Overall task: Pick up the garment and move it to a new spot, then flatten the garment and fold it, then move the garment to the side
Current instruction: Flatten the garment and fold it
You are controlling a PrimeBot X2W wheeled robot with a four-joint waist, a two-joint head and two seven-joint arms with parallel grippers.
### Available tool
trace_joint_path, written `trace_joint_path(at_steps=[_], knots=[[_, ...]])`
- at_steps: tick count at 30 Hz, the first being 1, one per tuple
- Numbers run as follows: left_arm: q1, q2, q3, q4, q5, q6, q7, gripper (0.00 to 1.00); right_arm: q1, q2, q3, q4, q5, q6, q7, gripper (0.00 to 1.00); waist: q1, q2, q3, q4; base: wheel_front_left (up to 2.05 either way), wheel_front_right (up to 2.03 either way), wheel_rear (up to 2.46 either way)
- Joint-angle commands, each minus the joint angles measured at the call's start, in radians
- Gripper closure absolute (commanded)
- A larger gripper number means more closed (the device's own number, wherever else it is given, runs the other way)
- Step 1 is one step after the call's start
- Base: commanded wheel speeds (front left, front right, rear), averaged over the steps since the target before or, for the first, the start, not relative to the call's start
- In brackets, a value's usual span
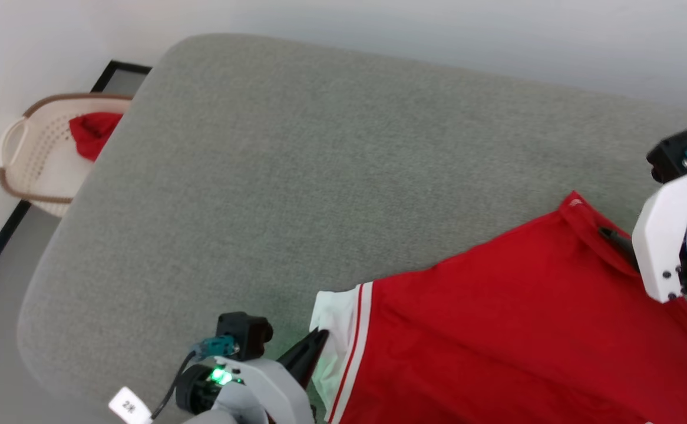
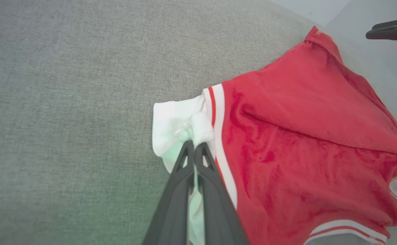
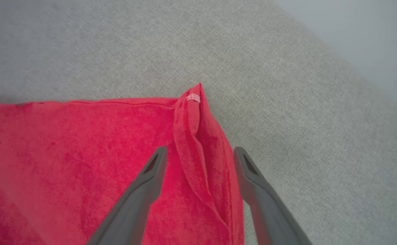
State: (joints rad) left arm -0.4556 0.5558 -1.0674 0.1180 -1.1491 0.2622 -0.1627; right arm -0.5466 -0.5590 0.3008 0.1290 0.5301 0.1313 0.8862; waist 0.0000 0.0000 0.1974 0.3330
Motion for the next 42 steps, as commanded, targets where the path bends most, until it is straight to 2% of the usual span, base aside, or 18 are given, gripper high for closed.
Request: trace_joint_path(at_steps=[1, 10, 17, 18, 19, 20, 24, 34, 37, 42], knots=[[-0.018, -0.015, -0.004, 0.012, 0.009, -0.014, 0.000, 1.00, -0.051, -0.012, 0.037, 0.044, 0.004, -0.001, 0.012, 0.00, 0.0000, 0.0000, 0.033, 0.037, 0.00, 0.00, 0.00], [-0.057, -0.076, -0.015, 0.070, 0.017, -0.054, -0.007, 1.00, -0.234, -0.041, 0.204, 0.269, 0.036, -0.001, 0.062, 0.00, 0.0000, 0.0000, 0.082, 0.098, 0.00, 0.00, 0.00], [-0.067, -0.106, -0.016, 0.108, 0.012, -0.077, -0.019, 1.00, -0.286, -0.034, 0.297, 0.424, 0.071, -0.001, 0.104, 0.00, 0.0000, 0.0000, 0.103, 0.131, 0.00, 0.00, 0.00], [-0.067, -0.108, -0.016, 0.112, 0.012, -0.078, -0.021, 1.00, -0.285, -0.032, 0.310, 0.445, 0.076, -0.001, 0.118, 0.51, 0.0000, 0.0000, 0.104, 0.134, 0.00, 0.00, 0.00], [-0.068, -0.111, -0.016, 0.116, 0.011, -0.079, -0.022, 1.00, -0.288, -0.032, 0.322, 0.463, 0.079, -0.001, 0.131, 0.86, 0.0000, 0.0000, 0.104, 0.136, 0.00, 0.00, 0.00], [-0.068, -0.113, -0.016, 0.119, 0.011, -0.082, -0.022, 1.00, -0.289, -0.032, 0.331, 0.479, 0.085, -0.001, 0.144, 1.00, 0.0000, 0.0000, 0.104, 0.138, 0.00, 0.00, 0.00], [-0.069, -0.121, -0.017, 0.132, 0.008, -0.088, -0.025, 1.00, -0.303, -0.041, 0.356, 0.522, 0.106, -0.001, 0.173, 1.00, 0.0000, 0.0000, 0.106, 0.143, 0.00, 0.00, 0.00], [-0.076, -0.117, -0.005, 0.145, -0.001, -0.094, -0.027, 1.00, -0.387, -0.021, 0.340, 0.582, 0.112, -0.002, 0.140, 1.00, 0.0000, 0.0000, 0.104, 0.120, 0.00, 0.00, 0.00], [-0.085, -0.098, 0.005, 0.129, -0.013, -0.099, -0.012, 1.00, -0.420, -0.004, 0.327, 0.589, 0.124, -0.001, 0.130, 1.00, 0.0000, 0.0000, 0.094, 0.103, 0.00, 0.00, 0.00], [-0.137, -0.031, 0.029, 0.065, -0.030, -0.103, 0.053, 1.00, -0.469, 0.023, 0.304, 0.586, 0.150, -0.001, 0.097, 1.00, 0.0000, 0.0000, 0.062, 0.071, 0.00, 0.00, 0.00]])
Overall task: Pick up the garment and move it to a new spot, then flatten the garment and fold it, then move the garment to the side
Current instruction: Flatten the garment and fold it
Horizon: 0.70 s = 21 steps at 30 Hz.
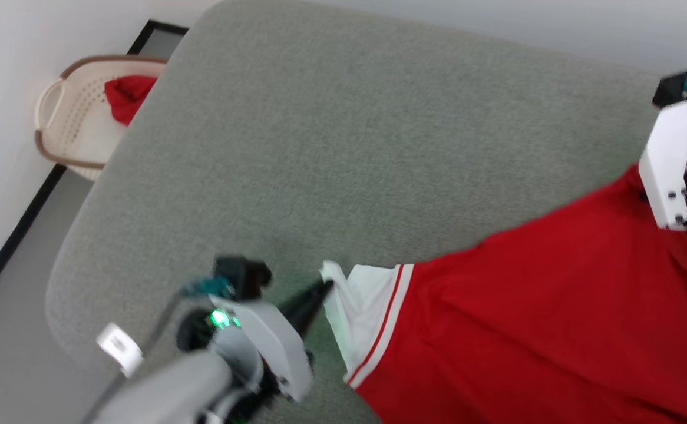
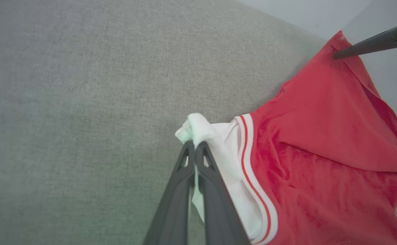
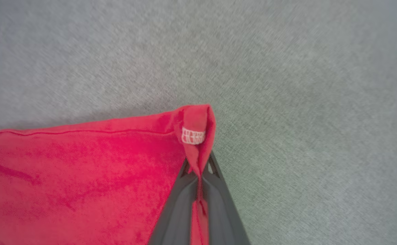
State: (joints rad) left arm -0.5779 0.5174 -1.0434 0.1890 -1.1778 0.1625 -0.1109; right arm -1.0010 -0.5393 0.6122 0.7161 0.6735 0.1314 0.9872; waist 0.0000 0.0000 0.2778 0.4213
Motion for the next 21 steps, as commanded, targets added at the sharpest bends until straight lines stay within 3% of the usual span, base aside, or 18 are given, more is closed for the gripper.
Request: trace_joint_path(at_steps=[1, 11, 16, 21], knots=[[-0.030, 0.028, 0.011, -0.018, -0.006, -0.004, 0.022, 1.00, -0.021, 0.007, -0.010, -0.003, 0.009, -0.001, -0.012, 1.00, 0.0000, 0.0000, -0.026, -0.024, 0.00, 0.00, 0.00], [-0.300, 0.205, 0.070, -0.073, 0.018, -0.011, 0.253, 1.00, -0.086, 0.047, -0.052, -0.049, 0.058, -0.001, -0.126, 1.00, 0.0000, 0.0000, -0.121, -0.102, 0.00, 0.00, 0.00], [-0.467, 0.228, 0.106, 0.013, 0.040, -0.052, 0.320, 1.00, -0.122, 0.063, -0.074, -0.067, 0.064, -0.001, -0.211, 1.00, 0.0000, 0.0000, -0.169, -0.147, 0.00, 0.00, 0.00], [-0.637, 0.195, 0.117, 0.179, 0.087, -0.113, 0.355, 1.00, -0.166, 0.068, -0.081, -0.054, 0.029, -0.001, -0.286, 1.00, 0.0000, 0.0000, -0.208, -0.187, 0.00, 0.00, 0.00]])
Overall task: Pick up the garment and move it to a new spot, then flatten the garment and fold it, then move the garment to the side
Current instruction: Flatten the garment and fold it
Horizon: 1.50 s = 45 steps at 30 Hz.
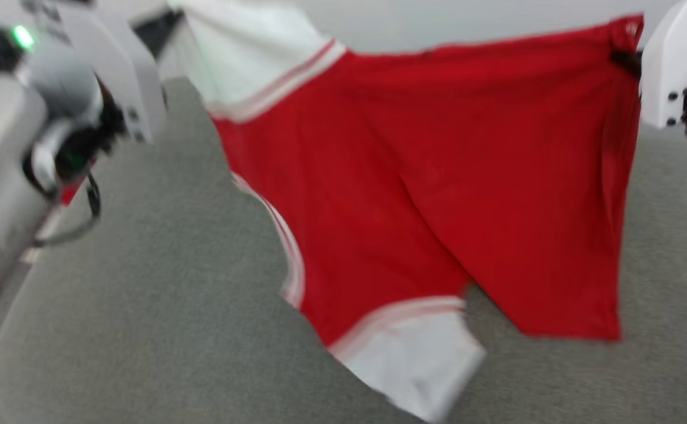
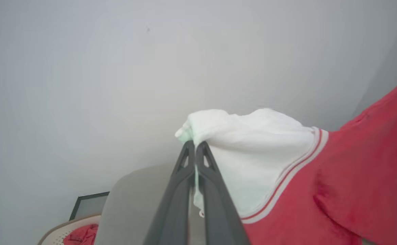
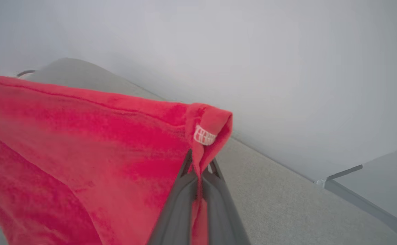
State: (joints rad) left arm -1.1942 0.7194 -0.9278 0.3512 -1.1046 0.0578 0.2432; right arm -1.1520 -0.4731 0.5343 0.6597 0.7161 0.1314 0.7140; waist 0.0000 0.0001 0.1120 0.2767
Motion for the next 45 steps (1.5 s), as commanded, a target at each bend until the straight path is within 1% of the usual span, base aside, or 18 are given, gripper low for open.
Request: trace_joint_path(at_steps=[1, 7, 11, 17, 23, 29, 34, 38, 41, 45], knots=[[-0.052, -0.016, 0.001, 0.054, 0.023, -0.018, 0.004, 1.00, -0.024, 0.002, -0.005, 0.008, -0.022, -0.001, -0.028, 1.00, 0.0000, -0.0001, -0.048, -0.049, 0.00, 0.00, 0.00], [-0.221, -0.085, 0.007, 0.291, 0.074, -0.089, -0.029, 1.00, -0.077, 0.031, -0.043, 0.064, -0.063, -0.001, -0.134, 1.00, 0.0000, -0.0001, -0.081, -0.095, 0.00, 0.00, 0.00], [-0.314, -0.127, 0.014, 0.422, 0.097, -0.124, -0.075, 1.00, -0.114, 0.057, -0.061, 0.102, -0.092, -0.001, -0.195, 1.00, 0.0000, -0.0001, -0.095, -0.123, 0.00, 0.00, 0.00], [-0.426, -0.180, 0.014, 0.575, 0.120, -0.158, -0.128, 1.00, -0.157, 0.077, -0.074, 0.134, -0.095, -0.001, -0.259, 1.00, 0.0000, -0.0001, -0.094, -0.151, 0.00, 0.00, 0.00], [-0.506, -0.205, 0.008, 0.671, 0.129, -0.178, -0.164, 1.00, -0.194, 0.073, -0.070, 0.139, -0.085, -0.001, -0.282, 1.00, 0.0000, -0.0001, -0.056, -0.167, 0.00, 0.00, 0.00], [-0.580, -0.191, 0.000, 0.722, 0.132, -0.185, -0.199, 1.00, -0.246, 0.051, -0.059, 0.123, -0.080, -0.002, -0.286, 1.00, 0.0000, -0.0001, 0.042, -0.179, 0.00, 0.00, 0.00], [-0.653, -0.160, -0.022, 0.726, 0.153, -0.187, -0.238, 1.00, -0.314, 0.034, -0.050, 0.099, -0.112, -0.002, -0.339, 1.00, 0.0000, -0.0001, 0.169, -0.193, 0.00, 0.00, 0.00], [-0.709, -0.122, -0.043, 0.718, 0.173, -0.187, -0.289, 1.00, -0.373, 0.038, -0.040, 0.095, -0.156, -0.002, -0.424, 1.00, 0.0000, -0.0001, 0.283, -0.212, 0.00, 0.00, 0.00], [-0.774, -0.101, -0.053, 0.719, 0.197, -0.187, -0.341, 1.00, -0.421, 0.049, -0.038, 0.107, -0.202, -0.002, -0.517, 1.00, 0.0000, -0.0001, 0.366, -0.229, 0.00, 0.00, 0.00], [-0.859, -0.109, -0.057, 0.734, 0.221, -0.187, -0.425, 1.00, -0.497, 0.062, -0.048, 0.153, -0.282, -0.002, -0.647, 1.00, 0.0000, -0.0001, 0.474, -0.236, 0.00, 0.00, 0.00]])
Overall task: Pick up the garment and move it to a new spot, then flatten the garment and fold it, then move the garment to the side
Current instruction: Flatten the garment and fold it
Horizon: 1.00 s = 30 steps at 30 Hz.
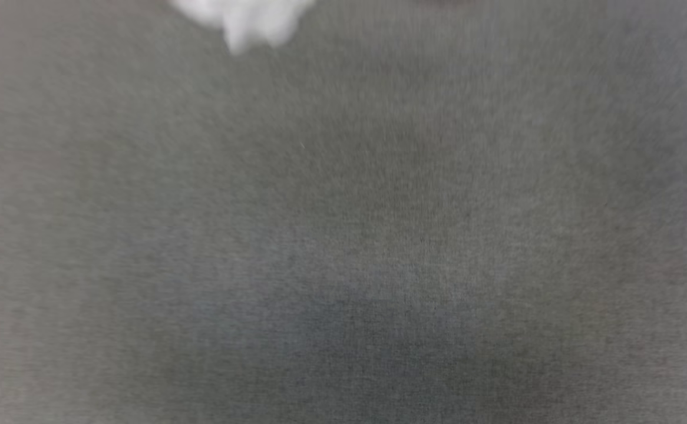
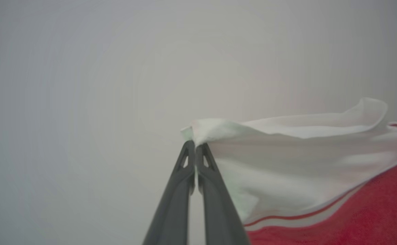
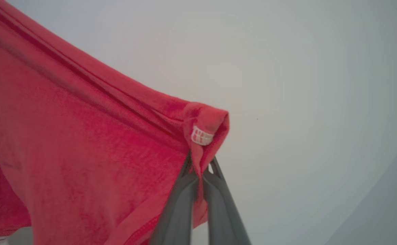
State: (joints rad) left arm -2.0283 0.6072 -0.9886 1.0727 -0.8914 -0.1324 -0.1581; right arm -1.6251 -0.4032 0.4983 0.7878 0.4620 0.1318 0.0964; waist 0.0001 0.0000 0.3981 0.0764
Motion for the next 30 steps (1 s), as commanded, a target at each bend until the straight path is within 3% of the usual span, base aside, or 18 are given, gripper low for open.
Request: trace_joint_path(at_steps=[1, 9, 16, 24, 30], knots=[[-0.046, -0.003, 0.002, 0.017, 0.016, 0.003, -0.045, 1.00, -0.042, -0.001, -0.020, 0.038, -0.047, -0.002, -0.067, 1.00, -0.0001, 0.0000, 0.212, -0.034, 0.00, 0.00, 0.00], [-0.135, -0.043, 0.030, -0.029, 0.076, 0.003, -0.105, 1.00, -0.160, 0.024, -0.059, 0.159, -0.236, -0.002, -0.272, 1.00, -0.0001, 0.0000, 0.359, 0.012, 0.00, 0.00, 0.00], [-0.011, -0.068, 0.159, -0.130, 0.136, 0.008, -0.105, 1.00, -0.171, 0.079, -0.087, 0.304, -0.323, -0.002, -0.314, 1.00, -0.0001, 0.0000, 0.439, 0.055, 0.00, 0.00, 0.00], [0.171, -0.125, 0.235, -0.135, 0.178, 0.003, -0.106, 1.00, -0.140, 0.113, -0.059, 0.418, -0.330, -0.002, -0.317, 1.00, -0.0001, 0.0000, 0.411, 0.088, 0.00, 0.00, 0.00], [0.295, -0.147, 0.120, -0.143, 0.126, 0.003, -0.092, 1.00, -0.078, 0.123, 0.000, 0.436, -0.268, -0.002, -0.314, 1.00, -0.0001, 0.0000, 0.315, 0.104, 0.00, 0.00, 0.00]])
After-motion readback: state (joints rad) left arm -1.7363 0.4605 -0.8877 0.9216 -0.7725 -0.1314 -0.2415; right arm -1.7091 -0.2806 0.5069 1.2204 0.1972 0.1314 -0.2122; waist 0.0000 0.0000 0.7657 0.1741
